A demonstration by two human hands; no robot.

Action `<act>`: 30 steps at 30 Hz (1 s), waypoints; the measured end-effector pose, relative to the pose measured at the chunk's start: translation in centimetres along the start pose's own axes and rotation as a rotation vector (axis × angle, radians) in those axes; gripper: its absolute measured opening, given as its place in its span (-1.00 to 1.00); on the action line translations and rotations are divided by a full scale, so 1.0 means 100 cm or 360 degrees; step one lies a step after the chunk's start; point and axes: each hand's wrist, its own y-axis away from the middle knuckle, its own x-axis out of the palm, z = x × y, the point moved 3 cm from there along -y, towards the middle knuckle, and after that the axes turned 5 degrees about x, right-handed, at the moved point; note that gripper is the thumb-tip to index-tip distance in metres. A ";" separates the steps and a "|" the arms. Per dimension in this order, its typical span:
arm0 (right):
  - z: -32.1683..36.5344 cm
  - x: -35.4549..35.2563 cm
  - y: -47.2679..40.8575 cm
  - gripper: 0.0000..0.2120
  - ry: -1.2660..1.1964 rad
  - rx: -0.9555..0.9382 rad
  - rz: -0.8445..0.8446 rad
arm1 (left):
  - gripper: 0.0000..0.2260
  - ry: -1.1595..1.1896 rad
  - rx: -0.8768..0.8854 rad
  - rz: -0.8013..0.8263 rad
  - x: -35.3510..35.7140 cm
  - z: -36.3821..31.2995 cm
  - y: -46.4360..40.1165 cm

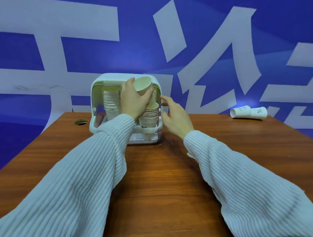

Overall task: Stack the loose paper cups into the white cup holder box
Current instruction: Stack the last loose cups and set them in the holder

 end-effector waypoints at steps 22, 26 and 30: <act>-0.122 -0.044 0.024 -0.49 -0.0326 0.0529 -0.0144 | -0.61 -0.0277 0.0972 0.0394 0.117 -0.039 0.091; -0.179 -0.069 0.036 -0.50 -0.0290 0.0721 -0.0200 | -0.62 -0.0091 0.0760 0.0681 0.182 -0.052 0.120; -0.234 -0.099 0.039 -0.53 -0.0208 0.0879 -0.0267 | -0.59 0.0003 0.0591 0.0889 0.240 -0.064 0.128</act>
